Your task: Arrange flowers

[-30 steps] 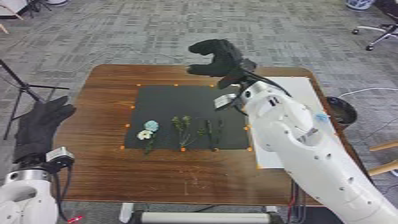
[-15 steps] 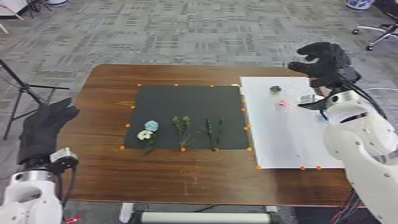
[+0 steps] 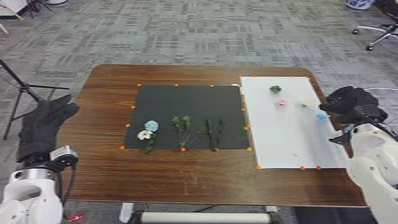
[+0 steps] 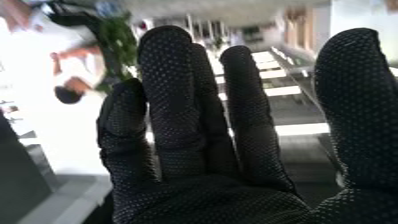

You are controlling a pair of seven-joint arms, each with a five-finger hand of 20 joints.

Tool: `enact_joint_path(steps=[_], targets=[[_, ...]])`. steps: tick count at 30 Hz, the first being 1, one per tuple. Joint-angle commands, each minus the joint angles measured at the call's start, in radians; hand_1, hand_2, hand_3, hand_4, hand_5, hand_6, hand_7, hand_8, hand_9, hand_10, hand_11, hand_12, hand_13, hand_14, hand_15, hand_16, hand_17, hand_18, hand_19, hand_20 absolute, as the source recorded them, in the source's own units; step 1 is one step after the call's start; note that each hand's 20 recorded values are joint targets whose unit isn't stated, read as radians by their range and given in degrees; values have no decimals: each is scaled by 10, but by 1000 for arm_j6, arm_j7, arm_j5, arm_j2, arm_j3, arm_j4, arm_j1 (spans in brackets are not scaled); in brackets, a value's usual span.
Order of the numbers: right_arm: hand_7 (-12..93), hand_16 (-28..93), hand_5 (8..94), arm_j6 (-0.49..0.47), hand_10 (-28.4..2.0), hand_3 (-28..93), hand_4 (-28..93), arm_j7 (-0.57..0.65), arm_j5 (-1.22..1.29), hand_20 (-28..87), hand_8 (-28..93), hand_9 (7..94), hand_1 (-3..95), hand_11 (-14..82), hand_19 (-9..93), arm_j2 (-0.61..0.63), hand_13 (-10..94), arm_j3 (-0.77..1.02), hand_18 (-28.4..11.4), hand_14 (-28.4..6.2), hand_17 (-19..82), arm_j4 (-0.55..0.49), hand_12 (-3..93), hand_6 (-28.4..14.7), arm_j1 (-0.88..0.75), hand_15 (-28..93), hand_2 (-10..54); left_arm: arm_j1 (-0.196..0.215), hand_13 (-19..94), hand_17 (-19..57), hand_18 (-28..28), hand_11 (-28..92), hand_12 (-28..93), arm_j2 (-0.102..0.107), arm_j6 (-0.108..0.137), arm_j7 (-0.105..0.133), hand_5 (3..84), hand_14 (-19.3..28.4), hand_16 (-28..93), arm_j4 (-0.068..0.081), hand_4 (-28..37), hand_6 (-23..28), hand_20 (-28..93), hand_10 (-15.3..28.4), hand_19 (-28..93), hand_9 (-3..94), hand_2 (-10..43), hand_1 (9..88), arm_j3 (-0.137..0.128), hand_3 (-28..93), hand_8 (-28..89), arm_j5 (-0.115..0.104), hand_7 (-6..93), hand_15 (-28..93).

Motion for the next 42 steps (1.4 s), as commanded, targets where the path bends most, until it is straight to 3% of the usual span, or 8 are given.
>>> enact_joint_path(steps=[1, 11, 18, 23, 27, 30, 36, 42], targets=[[137, 277, 579, -51, -154, 638, -131, 15, -58, 542, -64, 591, 341, 207, 749, -24, 677, -17, -232, -133, 336, 68, 228, -31, 26, 554, -95, 9, 399, 68, 127, 258, 161, -7, -4, 2, 526, 188, 19, -18, -283, 26, 180, 154, 121, 506, 139, 172, -5, 677, -67, 3, 167, 233], [147, 285, 582, -62, -148, 646, -142, -1, -106, 550, -63, 611, 375, 235, 769, -27, 689, -57, -230, -123, 350, 118, 237, -27, 38, 584, -95, 14, 399, 68, 127, 258, 162, -14, -10, 1, 525, 189, 19, -20, -283, 26, 180, 154, 120, 505, 136, 171, -6, 678, -67, -5, 166, 233], [183, 294, 622, -55, -139, 641, -166, -15, -140, 557, -76, 703, 450, 282, 813, -14, 736, -96, -220, -97, 390, 137, 245, -4, 32, 611, -95, 4, 399, 68, 127, 257, 162, -7, -11, -7, 526, 189, 20, -18, -283, 26, 179, 154, 119, 506, 136, 173, 3, 677, -66, -5, 165, 235], [199, 307, 710, 6, -117, 547, -170, -41, -157, 542, 91, 786, 561, 237, 848, 8, 784, -110, -213, -78, 432, 150, 334, 6, 32, 606, -93, 2, 399, 68, 127, 258, 163, -1, -12, -15, 524, 189, 19, -19, -283, 26, 180, 154, 120, 505, 135, 173, 3, 677, -66, -3, 165, 234], [208, 313, 775, 50, -112, 523, -161, -28, -143, 539, 98, 830, 598, 232, 866, 27, 817, -103, -209, -63, 460, 105, 340, 5, 47, 601, -69, 10, 399, 67, 127, 258, 162, -1, -8, -18, 524, 189, 19, -22, -283, 26, 179, 154, 119, 505, 135, 173, -8, 677, -66, -2, 165, 234], [204, 317, 785, 75, -112, 533, -162, -18, -107, 538, 97, 838, 598, 231, 871, 51, 823, -103, -208, -59, 463, 23, 339, 6, 69, 600, -73, 17, 400, 67, 127, 257, 162, 1, -6, -20, 524, 189, 20, -12, -283, 26, 179, 154, 118, 505, 135, 173, -21, 677, -66, -1, 165, 234], [197, 325, 794, 90, -117, 550, -162, -62, 31, 533, 96, 843, 591, 218, 876, 92, 820, -312, -205, -56, 464, -89, 336, 8, 314, 597, -82, 45, 401, 67, 127, 258, 162, -4, 8, -29, 525, 189, 19, 3, -283, 26, 179, 154, 118, 506, 134, 175, -50, 678, -66, -3, 167, 234], [196, 330, 796, -18, -117, 558, -163, -144, 136, 533, 92, 844, 586, 206, 877, -32, 816, -664, -201, -56, 461, -25, 333, 11, 654, 599, -86, 35, 402, 67, 127, 259, 162, 1, 31, -32, 528, 189, 19, 32, -283, 24, 179, 154, 117, 507, 137, 178, -35, 676, -67, -9, 170, 235]])
